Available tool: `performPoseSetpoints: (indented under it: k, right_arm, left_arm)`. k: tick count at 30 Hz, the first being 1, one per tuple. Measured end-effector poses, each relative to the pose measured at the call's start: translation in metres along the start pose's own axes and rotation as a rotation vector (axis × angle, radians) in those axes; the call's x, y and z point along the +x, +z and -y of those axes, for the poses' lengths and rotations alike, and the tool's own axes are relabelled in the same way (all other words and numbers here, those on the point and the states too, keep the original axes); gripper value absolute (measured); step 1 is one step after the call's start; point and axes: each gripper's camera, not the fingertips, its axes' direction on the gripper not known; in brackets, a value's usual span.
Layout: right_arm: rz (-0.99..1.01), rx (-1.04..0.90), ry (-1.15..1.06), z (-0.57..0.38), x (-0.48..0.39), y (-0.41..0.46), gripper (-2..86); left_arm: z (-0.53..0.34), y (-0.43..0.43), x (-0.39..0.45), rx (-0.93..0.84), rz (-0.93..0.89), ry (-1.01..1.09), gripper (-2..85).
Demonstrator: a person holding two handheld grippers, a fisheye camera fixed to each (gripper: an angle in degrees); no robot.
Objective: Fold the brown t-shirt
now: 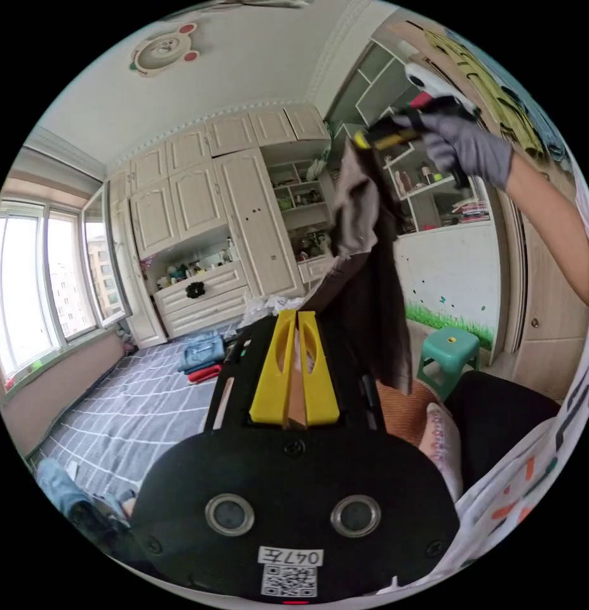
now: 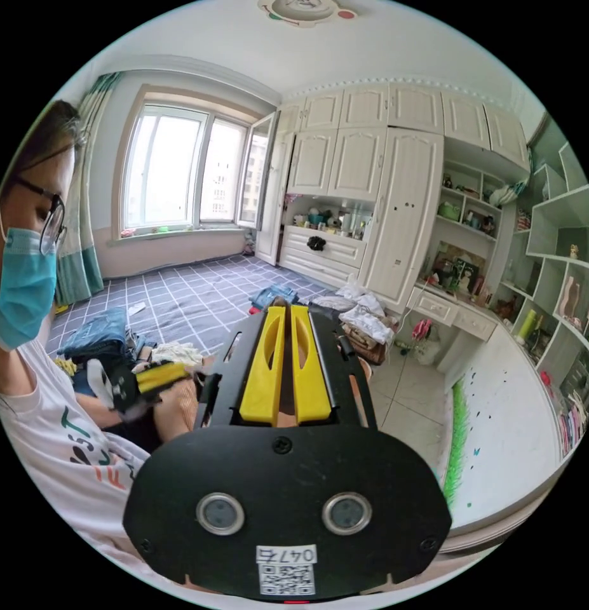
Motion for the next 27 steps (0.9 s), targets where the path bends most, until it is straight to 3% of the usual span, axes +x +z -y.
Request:
performPoseSetpoints:
  k: [4,7,12,15,19,23,27]
  right_arm:
    - [0.066,-0.093,0.004,0.0,0.012,0.034,-0.3]
    - [0.109,-0.158,0.01,0.005,0.025,0.084,-0.4]
    - [0.056,-0.341,-0.059,0.024,0.066,0.232,-0.8]
    - [-0.01,-0.277,-0.098,0.047,0.087,0.279,-0.9]
    - [0.023,-0.178,-0.165,0.06,0.089,0.296,-0.9]
    - [0.061,-0.307,-0.359,0.019,0.069,0.349,-0.8]
    - [0.184,-0.517,-0.369,-0.055,0.046,0.424,-0.8]
  left_arm:
    - [0.016,0.018,-0.035,-0.056,0.078,0.06,-0.8]
    - [0.017,0.09,-0.042,-0.193,0.058,0.104,-0.8]
    - [0.031,0.294,-0.02,-0.384,0.172,0.307,-0.9]
    - [0.072,0.361,-0.006,-0.356,0.251,0.365,-0.9]
    - [0.081,0.385,0.038,-0.293,0.307,0.547,-0.8]
    - [-0.007,0.44,0.111,-0.524,0.115,0.77,-0.8]
    - [-0.142,0.502,0.226,-0.795,-0.076,0.997,-0.8]
